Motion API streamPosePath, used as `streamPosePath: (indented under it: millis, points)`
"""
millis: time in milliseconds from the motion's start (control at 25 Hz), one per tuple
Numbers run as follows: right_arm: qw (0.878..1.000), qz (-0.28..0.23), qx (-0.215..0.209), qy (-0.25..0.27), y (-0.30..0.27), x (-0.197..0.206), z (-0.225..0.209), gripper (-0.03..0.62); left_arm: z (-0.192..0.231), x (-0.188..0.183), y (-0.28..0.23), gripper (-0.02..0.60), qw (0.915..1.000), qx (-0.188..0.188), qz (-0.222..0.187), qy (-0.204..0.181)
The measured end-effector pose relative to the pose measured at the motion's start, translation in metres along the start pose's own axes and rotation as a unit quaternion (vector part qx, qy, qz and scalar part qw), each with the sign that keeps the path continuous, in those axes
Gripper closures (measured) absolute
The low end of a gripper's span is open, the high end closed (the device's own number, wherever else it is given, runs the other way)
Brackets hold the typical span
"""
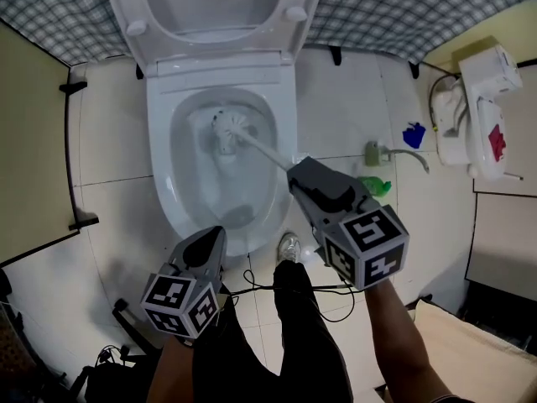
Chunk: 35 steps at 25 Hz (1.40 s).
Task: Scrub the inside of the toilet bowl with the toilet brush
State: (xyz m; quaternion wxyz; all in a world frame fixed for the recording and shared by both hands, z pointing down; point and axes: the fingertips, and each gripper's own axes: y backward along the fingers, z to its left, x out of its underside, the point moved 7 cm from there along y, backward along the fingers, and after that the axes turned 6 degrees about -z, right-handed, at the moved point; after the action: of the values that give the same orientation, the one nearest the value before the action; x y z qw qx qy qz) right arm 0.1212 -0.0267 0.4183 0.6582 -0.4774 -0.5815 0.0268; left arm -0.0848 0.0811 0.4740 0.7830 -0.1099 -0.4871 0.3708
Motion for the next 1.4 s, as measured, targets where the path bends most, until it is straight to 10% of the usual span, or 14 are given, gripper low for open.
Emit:
streamPosePath:
  millis: [400,760,1400]
  points:
    - [0.991,-0.099,-0.030,-0.084,0.088,0.000,-0.033,0.430,-0.045,0.003,-0.015,0.572,0.9987,0.029,0.021,-0.036]
    - [0.982,-0.120,0.057,-0.131,0.162,0.045,-0.085,0.430,-0.096,0.009,-0.047,0.572,0.9940,0.070,0.051,-0.068]
    - [0.983,0.148,0.107,-0.035,0.084,0.209,-0.124,0.430,-0.136,0.078,-0.079,0.572,0.9852,0.079,0.119,-0.094]
